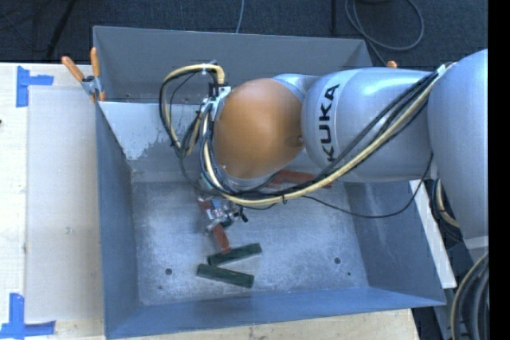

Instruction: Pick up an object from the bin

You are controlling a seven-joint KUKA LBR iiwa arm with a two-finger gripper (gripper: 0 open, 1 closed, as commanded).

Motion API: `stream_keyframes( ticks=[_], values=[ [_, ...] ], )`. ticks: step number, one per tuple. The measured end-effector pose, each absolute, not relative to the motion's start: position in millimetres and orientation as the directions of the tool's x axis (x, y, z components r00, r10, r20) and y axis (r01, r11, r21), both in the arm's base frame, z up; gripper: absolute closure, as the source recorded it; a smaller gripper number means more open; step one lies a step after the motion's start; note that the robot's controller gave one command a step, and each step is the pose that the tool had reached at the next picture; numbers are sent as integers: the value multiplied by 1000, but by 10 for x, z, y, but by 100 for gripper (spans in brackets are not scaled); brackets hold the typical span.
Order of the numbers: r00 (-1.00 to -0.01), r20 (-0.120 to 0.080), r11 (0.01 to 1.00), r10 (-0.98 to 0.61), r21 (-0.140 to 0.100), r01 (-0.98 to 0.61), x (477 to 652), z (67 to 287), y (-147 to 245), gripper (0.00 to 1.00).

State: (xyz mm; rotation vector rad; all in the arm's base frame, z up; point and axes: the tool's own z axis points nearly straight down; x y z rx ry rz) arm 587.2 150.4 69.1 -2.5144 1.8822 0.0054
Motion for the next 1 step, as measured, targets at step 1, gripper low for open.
stream_keyframes(
  ticks=[1],
  values=[
    [393,-1,-393,-920,-6,-920,5665,2268,1482,100]
  ],
)
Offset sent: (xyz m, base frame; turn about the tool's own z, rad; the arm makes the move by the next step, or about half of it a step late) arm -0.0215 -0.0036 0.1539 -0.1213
